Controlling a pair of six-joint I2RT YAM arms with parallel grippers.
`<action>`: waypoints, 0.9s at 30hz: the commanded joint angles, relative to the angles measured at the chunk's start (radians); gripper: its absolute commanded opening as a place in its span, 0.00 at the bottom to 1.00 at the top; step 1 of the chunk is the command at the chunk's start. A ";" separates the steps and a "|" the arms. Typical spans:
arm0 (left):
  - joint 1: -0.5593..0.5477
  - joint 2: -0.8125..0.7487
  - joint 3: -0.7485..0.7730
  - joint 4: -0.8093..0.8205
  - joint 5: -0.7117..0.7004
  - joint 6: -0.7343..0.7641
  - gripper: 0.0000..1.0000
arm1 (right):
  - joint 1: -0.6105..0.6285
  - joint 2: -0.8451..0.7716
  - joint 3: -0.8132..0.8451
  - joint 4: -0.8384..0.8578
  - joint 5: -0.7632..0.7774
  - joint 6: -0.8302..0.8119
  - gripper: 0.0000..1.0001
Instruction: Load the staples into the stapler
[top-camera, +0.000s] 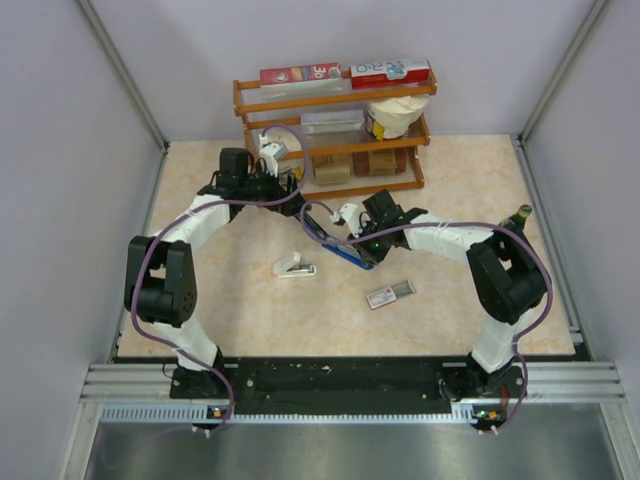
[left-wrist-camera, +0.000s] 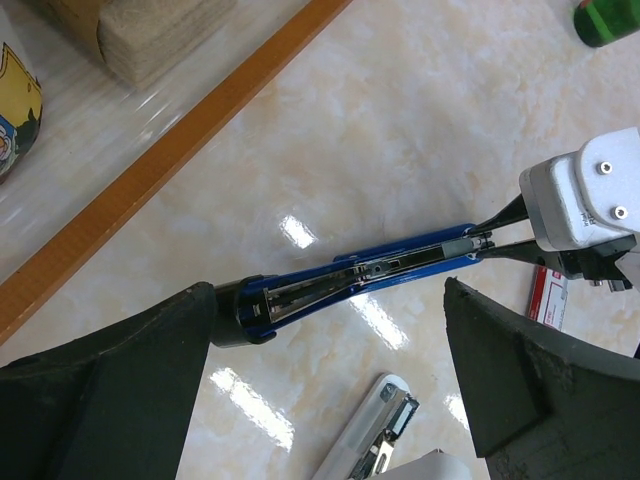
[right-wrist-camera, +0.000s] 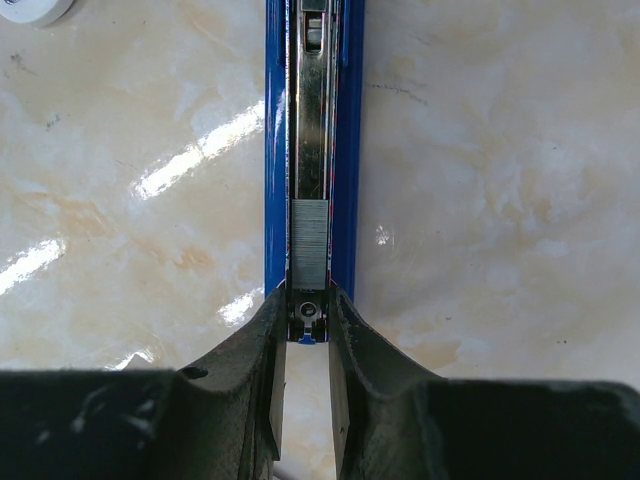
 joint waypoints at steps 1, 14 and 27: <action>-0.004 -0.012 0.019 0.024 -0.008 -0.006 0.99 | 0.001 0.033 0.018 0.008 0.007 0.003 0.00; 0.007 -0.032 -0.001 0.056 -0.165 -0.006 0.99 | 0.001 0.032 0.017 0.005 0.005 0.002 0.00; 0.004 0.082 0.068 -0.036 -0.062 -0.006 0.99 | 0.000 0.030 0.017 0.005 0.005 0.002 0.00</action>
